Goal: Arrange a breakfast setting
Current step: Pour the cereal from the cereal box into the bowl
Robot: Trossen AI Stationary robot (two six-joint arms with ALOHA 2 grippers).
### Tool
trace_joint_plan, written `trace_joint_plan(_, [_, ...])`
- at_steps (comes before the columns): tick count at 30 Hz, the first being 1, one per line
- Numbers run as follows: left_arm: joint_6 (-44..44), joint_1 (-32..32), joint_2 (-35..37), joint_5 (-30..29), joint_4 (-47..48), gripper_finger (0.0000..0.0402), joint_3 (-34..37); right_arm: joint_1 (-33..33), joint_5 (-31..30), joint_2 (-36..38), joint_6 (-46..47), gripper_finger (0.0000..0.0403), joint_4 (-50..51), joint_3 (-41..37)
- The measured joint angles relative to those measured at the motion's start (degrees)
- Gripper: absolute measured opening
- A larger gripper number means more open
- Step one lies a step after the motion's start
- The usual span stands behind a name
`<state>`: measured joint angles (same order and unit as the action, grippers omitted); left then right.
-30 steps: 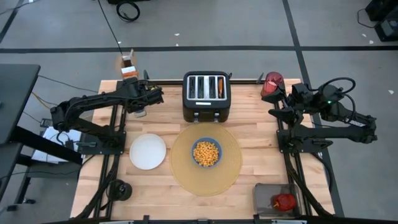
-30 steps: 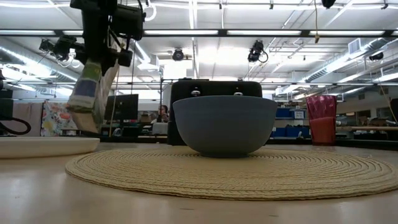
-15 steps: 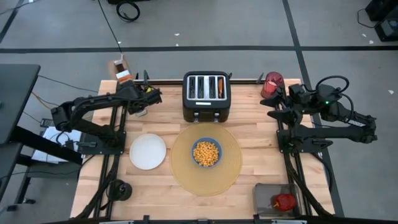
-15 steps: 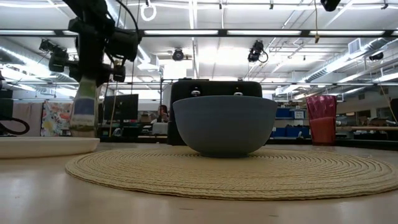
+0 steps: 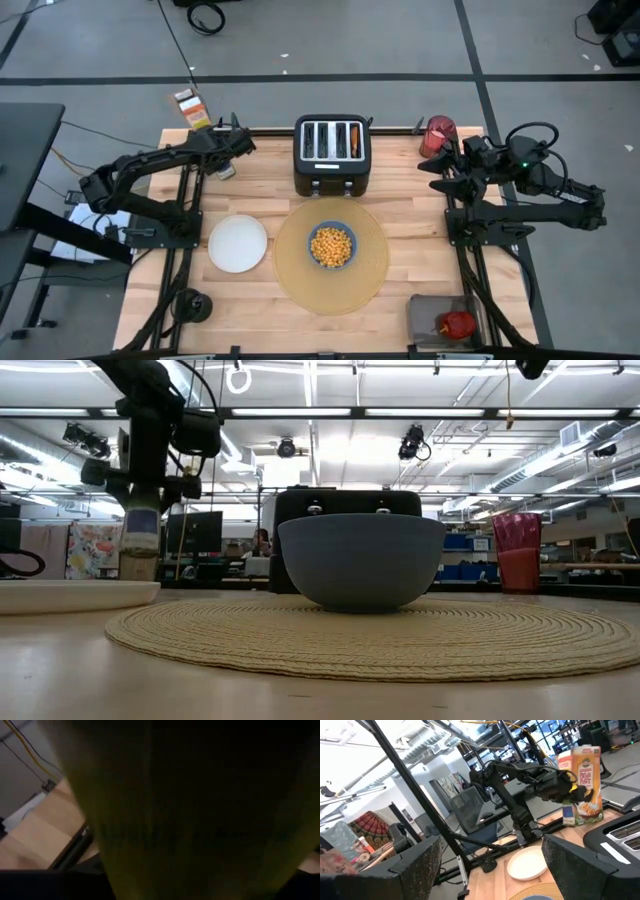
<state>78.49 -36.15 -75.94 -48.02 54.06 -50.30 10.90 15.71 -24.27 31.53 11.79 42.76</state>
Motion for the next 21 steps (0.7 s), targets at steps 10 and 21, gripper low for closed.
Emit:
trace_joint_plan(10, [-1.68,0.35,2.6,8.81,0.08,0.0293,0.02,0.0,0.89,0.0,-0.47,0.0348,1.46,0.0])
trace_joint_plan(21, [5.26,8.53,2.6,10.31,0.05,0.0293,0.02,0.0,0.92,0.0,-1.25,0.0348,2.15,0.0])
